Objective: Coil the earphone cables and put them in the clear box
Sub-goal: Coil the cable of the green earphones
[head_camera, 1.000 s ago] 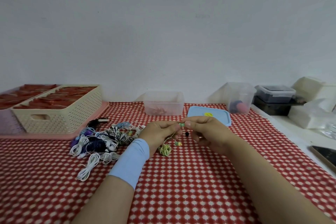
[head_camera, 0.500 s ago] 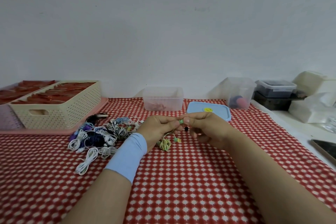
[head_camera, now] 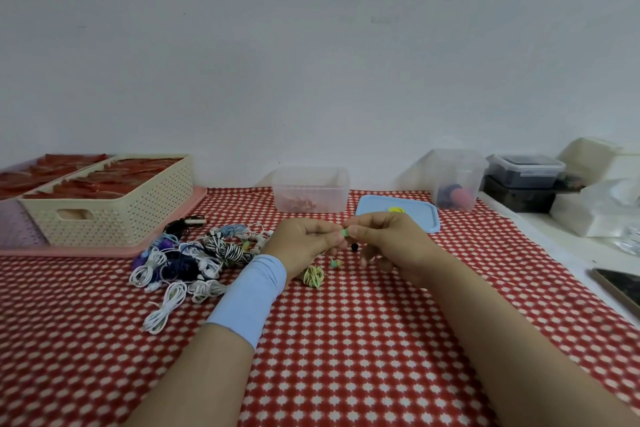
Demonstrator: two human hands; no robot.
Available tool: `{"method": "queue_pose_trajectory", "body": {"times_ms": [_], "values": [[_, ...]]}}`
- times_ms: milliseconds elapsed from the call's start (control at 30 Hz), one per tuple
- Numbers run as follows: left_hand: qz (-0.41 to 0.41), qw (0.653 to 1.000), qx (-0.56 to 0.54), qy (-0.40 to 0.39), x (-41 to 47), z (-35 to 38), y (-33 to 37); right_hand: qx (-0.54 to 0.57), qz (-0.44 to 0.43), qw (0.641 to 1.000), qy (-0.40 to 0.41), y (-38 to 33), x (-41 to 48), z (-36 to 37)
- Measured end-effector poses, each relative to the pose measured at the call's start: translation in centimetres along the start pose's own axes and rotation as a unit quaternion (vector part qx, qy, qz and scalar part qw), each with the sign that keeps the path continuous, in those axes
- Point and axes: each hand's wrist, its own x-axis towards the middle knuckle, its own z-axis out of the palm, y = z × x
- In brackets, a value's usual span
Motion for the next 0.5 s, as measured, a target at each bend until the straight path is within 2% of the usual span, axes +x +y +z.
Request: {"method": "queue_pose_trajectory", "body": {"times_ms": [167,300,500], "values": [[-0.009,0.999,0.018,0.031,-0.1,-0.07,0.34,-0.046,-0.032,0.998,0.006,-0.17,-0.29,-0.04],[0.001,0.998,0.057,0.026,-0.08,0.02,0.23,-0.049,-0.065,0.997,0.013,-0.01,-0.21,-0.01],[0.022,0.995,0.09,0.048,-0.02,0.06,0.11,-0.057,-0.065,0.996,0.009,0.29,0.05,-0.24]]}}
